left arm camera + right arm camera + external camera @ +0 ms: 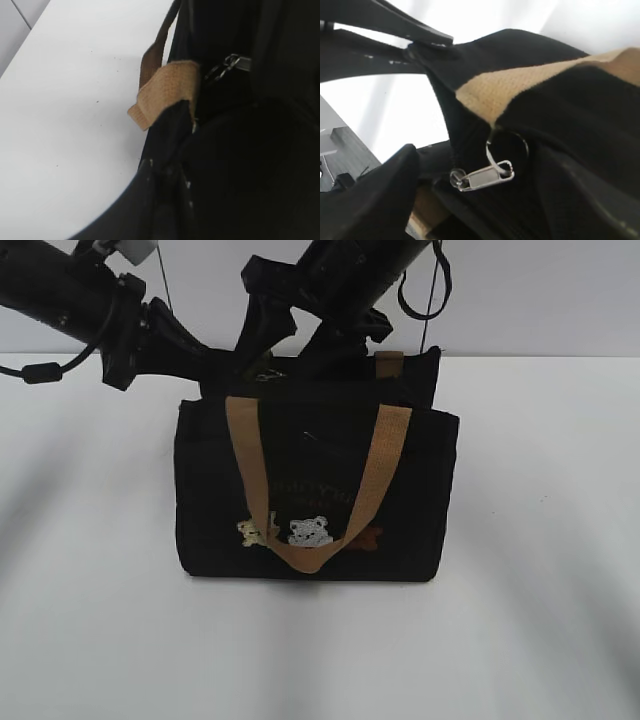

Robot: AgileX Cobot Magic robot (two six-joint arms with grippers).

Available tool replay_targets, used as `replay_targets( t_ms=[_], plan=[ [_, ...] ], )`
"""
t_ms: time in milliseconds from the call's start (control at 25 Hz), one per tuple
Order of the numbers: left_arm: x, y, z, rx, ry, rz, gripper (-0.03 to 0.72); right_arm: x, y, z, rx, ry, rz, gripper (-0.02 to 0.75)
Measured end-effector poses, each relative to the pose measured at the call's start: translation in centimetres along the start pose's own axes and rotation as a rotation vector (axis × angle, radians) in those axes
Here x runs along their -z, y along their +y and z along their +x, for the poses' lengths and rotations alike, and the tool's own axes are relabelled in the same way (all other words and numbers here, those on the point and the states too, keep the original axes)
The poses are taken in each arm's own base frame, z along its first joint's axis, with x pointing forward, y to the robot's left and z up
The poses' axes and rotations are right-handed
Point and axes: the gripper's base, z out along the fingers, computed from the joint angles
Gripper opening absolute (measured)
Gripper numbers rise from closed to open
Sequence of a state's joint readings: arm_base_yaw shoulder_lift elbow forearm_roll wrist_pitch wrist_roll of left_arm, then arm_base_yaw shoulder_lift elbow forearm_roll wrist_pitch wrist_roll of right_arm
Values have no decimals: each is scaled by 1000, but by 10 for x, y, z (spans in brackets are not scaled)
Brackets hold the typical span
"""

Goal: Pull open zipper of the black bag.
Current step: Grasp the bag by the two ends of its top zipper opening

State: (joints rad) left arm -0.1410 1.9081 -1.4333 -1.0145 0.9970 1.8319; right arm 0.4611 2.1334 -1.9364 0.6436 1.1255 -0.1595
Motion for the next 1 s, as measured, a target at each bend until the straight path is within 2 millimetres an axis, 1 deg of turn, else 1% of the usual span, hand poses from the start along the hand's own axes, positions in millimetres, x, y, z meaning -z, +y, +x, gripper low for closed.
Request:
replay_targets(
  t_ms=[200,280,360,480,600,680,760,800,840,1000],
  plan=[
    [0,0,0,0,0,1,55,0,-1,-2,-18,-22,14,554],
    [0,0,0,0,0,1,55,0,-1,-2,-22,-25,16,533],
    [0,0,0,0,0,1,55,0,-2,-2,-25,-24,16,493],
    [0,0,0,-1,1,4,55,-6,-5,-2,-33,-15,17,442],
    [-1,-1,1,-2,5,12,55,-11,-8,-2,-43,-10,14,425],
    [-2,-1,2,0,6,15,55,-11,-9,-3,-43,-15,14,417],
    [-1,-1,2,0,6,15,55,-11,-9,-3,-44,-18,14,389],
    [-1,-1,2,0,5,16,55,-11,-9,-3,-44,-18,14,365],
    [-1,-1,2,1,5,17,55,-11,-8,-3,-44,-19,13,323],
    [-1,-1,2,1,5,19,55,-11,-8,-4,-32,-31,4,86]
  ],
)
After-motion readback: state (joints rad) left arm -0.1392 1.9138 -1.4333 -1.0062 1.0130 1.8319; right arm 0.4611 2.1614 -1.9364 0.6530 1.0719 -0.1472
